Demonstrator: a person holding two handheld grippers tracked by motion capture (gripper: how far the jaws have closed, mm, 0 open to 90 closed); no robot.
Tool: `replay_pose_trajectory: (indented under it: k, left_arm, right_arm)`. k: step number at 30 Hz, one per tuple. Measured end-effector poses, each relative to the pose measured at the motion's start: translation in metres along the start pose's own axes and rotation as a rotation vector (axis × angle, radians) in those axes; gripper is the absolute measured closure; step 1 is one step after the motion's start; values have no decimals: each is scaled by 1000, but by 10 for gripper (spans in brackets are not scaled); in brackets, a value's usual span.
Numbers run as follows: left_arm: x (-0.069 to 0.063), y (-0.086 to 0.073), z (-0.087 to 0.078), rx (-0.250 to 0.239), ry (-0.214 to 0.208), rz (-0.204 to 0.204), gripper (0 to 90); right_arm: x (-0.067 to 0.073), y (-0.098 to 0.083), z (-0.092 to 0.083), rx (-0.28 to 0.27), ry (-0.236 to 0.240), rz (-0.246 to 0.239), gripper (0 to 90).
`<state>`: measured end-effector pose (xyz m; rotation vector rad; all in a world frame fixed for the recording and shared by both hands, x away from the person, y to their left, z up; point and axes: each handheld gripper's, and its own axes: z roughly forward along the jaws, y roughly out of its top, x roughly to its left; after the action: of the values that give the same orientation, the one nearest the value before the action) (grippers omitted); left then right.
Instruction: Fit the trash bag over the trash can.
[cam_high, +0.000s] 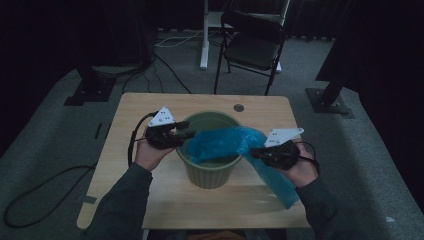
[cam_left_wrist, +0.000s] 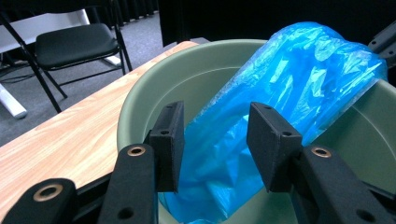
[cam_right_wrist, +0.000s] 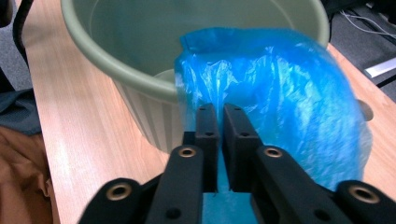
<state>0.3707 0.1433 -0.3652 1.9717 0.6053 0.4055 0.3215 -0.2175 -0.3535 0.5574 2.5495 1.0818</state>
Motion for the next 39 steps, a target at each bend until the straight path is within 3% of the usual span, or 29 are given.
replay_pose_trajectory:
  k: [11,22,31,33,36,39]
  left_arm:
    - [-8,9,4,0,-27,28,563]
    - [-21,19,8,-1,-81,67,553]
    - [-34,26,19,18,-127,122,552]
    - [-37,26,22,31,-109,138,584]
    - [-39,26,23,37,-98,157,726]
    - [-38,25,21,22,-84,156,840]
  right_arm:
    - [-15,31,4,-9,15,-56,900]
    - [-25,64,34,-10,123,-99,900]
    - [-19,81,50,-12,184,-140,900]
    - [-18,83,50,-19,195,-144,900]
    - [-18,85,49,-20,198,-148,898]
    - [-19,84,46,-22,199,-148,831]
